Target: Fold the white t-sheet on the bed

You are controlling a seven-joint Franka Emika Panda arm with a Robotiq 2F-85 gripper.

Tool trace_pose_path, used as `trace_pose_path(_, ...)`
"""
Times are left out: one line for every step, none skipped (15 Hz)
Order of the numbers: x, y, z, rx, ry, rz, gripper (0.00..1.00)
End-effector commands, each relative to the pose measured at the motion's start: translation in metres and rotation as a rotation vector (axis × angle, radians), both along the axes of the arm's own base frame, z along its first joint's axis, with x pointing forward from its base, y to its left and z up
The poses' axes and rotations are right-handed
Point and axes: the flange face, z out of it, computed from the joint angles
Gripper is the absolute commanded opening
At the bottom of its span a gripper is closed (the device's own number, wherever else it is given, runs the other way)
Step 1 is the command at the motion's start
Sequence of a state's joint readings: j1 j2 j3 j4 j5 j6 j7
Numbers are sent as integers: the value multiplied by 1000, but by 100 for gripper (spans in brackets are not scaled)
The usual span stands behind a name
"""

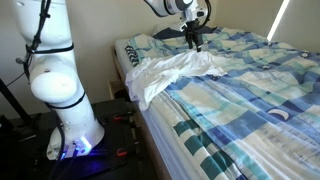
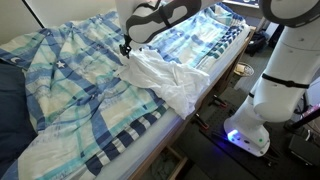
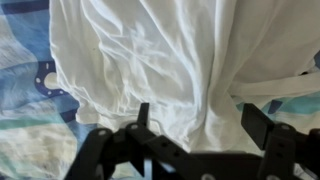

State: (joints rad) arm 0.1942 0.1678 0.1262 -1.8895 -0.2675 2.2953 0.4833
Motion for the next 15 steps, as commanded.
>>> trace_pose_path(2, 3, 1, 5, 30, -18, 63)
trace_pose_path(2, 3, 0, 6, 32, -19, 54)
trace_pose_path(2, 3, 0, 7, 34, -20, 47)
trace_pose_path(2, 3, 0, 7, 35, -20, 39)
trace_pose_path(2, 4, 0, 7, 35, -20, 31)
trace_pose_path(2, 4, 0, 6, 35, -20, 24)
trace_pose_path(2, 4, 0, 7, 35, -20, 16)
trace_pose_path(2, 4, 0, 6, 35, -20, 9)
trace_pose_path(2, 4, 1, 6, 35, -20, 1)
trace_pose_path(2, 4, 1, 6, 35, -19, 0)
trace_pose_path(2, 5, 1, 5, 35, -19, 0)
trace_pose_path(2, 5, 1, 5, 36, -18, 0)
trace_pose_path(2, 5, 2, 5, 35, -18, 0)
trace_pose_path(2, 6, 2, 4, 34, -17, 1)
trace_pose_path(2, 6, 5, 4, 30, -17, 1)
